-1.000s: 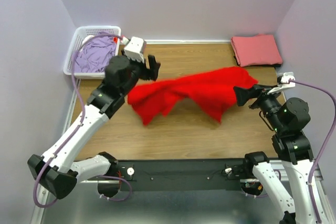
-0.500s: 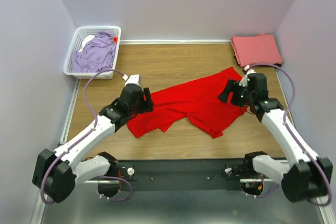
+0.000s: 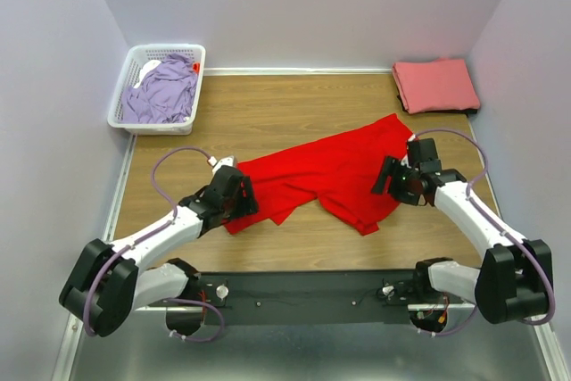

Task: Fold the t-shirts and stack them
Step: Flatten the tshirt out

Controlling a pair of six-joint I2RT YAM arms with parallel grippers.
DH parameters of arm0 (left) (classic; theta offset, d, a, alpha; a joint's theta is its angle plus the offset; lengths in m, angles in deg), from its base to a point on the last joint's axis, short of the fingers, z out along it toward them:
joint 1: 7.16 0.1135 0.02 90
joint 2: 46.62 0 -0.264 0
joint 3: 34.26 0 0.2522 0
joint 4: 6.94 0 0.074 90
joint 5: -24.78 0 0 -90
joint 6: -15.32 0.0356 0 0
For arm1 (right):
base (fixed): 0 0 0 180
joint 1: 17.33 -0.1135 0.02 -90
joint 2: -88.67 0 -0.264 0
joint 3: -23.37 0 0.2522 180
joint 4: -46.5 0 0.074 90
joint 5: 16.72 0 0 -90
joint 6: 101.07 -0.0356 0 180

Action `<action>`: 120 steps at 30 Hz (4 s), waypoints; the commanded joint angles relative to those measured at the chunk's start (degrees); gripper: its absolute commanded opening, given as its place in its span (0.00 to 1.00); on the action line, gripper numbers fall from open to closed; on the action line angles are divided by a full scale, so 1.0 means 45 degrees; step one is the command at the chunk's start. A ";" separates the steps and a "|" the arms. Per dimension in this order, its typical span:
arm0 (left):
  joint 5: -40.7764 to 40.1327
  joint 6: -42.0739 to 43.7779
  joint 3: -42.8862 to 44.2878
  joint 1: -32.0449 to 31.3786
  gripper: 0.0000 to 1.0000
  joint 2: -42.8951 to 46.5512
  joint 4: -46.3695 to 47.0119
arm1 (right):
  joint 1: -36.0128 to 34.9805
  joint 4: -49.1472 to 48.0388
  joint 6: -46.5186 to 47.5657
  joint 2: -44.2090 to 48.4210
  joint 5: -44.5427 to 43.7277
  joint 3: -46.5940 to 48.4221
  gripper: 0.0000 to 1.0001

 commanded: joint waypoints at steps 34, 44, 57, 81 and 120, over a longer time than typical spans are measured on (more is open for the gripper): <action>-0.0879 0.3937 0.7651 0.2758 0.55 -0.6986 0.1831 | 0.1492 -0.2201 0.0249 -0.3483 -0.0687 0.2893 0.73; -0.1289 0.3175 0.3938 0.2581 0.74 -0.0505 0.0914 | -0.1142 0.0281 0.0719 -0.0238 0.1444 0.0977 0.66; -0.1661 0.3175 0.2901 0.2582 0.75 0.1904 -0.0024 | -0.5421 0.0828 0.1031 -0.3595 -0.2029 0.2439 0.63; -0.1543 0.3214 0.2686 0.2581 0.75 0.2745 -0.0727 | -0.7357 0.2605 0.0974 -0.4967 -0.2507 0.3867 0.04; -0.0274 0.1261 0.1436 0.4769 0.74 -0.1667 0.1830 | -0.1245 -0.1630 -0.1508 -0.2855 -0.0197 0.0431 0.61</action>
